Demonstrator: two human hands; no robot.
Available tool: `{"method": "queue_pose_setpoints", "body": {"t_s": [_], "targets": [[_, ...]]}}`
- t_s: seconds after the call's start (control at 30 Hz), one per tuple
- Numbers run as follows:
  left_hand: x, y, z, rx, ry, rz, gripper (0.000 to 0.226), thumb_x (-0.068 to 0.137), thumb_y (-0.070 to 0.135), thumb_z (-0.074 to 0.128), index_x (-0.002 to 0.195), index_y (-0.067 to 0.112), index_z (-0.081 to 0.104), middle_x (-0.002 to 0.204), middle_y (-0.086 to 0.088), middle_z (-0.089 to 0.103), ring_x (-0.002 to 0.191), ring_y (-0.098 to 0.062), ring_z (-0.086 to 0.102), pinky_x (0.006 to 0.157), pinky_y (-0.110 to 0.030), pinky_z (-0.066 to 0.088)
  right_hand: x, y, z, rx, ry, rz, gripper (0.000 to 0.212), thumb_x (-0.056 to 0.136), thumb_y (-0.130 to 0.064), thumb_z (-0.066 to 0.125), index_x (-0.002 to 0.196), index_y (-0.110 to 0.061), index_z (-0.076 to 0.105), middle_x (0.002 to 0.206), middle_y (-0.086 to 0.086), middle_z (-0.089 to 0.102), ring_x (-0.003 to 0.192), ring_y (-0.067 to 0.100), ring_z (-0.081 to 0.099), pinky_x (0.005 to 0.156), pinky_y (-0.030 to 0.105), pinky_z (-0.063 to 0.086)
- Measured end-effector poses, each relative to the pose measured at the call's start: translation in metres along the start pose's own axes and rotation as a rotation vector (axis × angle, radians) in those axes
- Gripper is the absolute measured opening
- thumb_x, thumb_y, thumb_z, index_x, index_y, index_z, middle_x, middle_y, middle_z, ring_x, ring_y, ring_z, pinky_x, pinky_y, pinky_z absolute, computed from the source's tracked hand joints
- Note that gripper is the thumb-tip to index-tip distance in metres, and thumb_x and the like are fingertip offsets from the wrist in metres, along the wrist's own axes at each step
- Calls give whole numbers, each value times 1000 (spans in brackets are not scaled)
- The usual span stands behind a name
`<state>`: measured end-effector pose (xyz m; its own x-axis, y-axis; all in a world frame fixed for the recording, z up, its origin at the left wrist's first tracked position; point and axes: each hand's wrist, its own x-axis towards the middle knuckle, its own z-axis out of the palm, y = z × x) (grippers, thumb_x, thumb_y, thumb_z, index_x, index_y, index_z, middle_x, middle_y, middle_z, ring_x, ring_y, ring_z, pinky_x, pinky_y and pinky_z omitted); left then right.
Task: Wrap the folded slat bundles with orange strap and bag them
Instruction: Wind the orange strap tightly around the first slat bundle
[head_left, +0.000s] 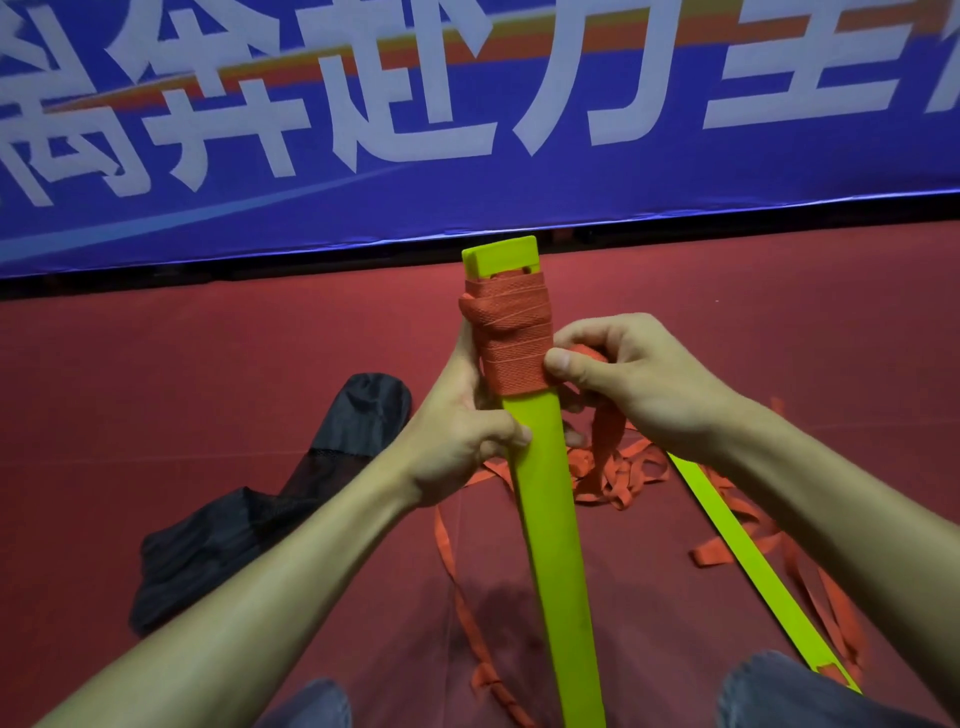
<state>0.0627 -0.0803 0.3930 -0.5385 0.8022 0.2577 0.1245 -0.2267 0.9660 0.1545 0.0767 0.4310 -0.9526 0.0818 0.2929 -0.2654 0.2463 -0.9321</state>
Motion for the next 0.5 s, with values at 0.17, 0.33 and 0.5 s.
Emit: {"method": "queue_pose_setpoints", "body": {"t_s": [0.17,0.33,0.5], "targets": [[-2,2,13,284,226,162,116,74,9,77,147,54,-1,120,1,65,101,-17,70,91,-43,57,5,0,3,-110,234,-31,18,87,-19,69,74,-9,61,49,-16,52,47,-2,44,42,13,39],[4,1,21,577,403,142,125,68,19,90,154,46,3,100,8,71,83,-4,71,84,-39,59,6,-1,16,-232,379,-67,30,75,-22,82,65,-9,57,54,-8,55,45,-1,45,44,18,38],[5,2,13,546,395,124,118,63,20,87,148,59,16,97,4,75,83,-15,74,78,-44,62,7,-1,16,-346,376,-62,31,72,-30,84,66,-8,62,57,-6,60,48,0,46,51,22,39]]}}
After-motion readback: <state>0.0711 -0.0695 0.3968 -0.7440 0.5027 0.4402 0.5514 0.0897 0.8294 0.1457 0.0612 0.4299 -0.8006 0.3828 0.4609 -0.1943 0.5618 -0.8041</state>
